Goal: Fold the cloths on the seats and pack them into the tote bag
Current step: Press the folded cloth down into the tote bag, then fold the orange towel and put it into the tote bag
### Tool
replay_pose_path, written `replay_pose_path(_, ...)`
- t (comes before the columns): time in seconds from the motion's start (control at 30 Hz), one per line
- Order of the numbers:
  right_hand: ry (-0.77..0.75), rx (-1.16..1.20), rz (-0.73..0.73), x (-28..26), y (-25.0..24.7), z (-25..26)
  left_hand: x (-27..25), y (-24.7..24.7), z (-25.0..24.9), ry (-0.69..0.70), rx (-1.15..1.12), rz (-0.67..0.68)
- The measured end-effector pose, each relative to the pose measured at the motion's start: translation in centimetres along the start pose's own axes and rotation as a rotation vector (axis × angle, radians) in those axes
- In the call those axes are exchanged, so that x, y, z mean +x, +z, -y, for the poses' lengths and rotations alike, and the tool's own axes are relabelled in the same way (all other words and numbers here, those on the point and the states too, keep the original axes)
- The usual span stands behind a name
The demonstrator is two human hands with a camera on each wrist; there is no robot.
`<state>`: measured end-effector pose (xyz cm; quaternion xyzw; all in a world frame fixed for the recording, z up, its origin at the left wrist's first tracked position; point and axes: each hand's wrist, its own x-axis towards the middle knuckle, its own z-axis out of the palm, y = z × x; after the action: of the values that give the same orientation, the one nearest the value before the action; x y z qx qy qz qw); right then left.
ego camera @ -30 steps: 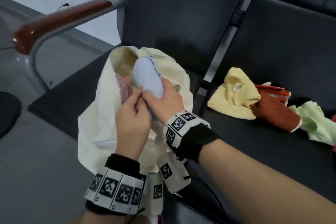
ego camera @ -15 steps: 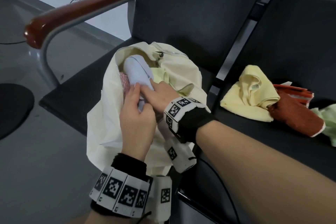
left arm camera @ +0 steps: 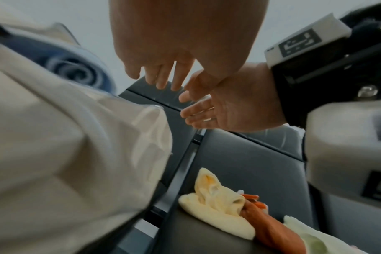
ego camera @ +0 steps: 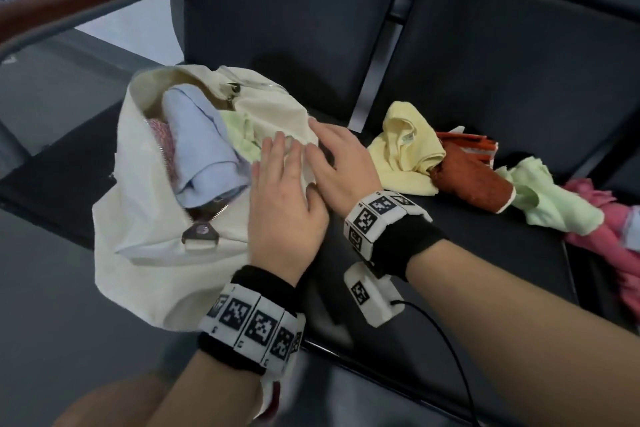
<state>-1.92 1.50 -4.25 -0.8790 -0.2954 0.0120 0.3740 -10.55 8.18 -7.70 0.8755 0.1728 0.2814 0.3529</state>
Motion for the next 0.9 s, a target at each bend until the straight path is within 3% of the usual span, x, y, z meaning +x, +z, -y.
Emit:
replay_pose_path(0.37, 0.272, -0.319, -0.022, -3.6, -8.1, -12.5, -2.7, 8.2, -7.7, -0.02, 0.094, 0.401)
replay_pose_path(0.63, 0.533, -0.606, 0.067, -3.0, -11.7, -22.4, -3.8, 12.3, -10.3, -0.127, 0.047, 0.506)
replay_pose_path(0.9, 0.591, -0.602, 0.013, 0.1, -11.5, -28.2, -3.7, 14.3, -11.5, -0.12, -0.055, 0.513)
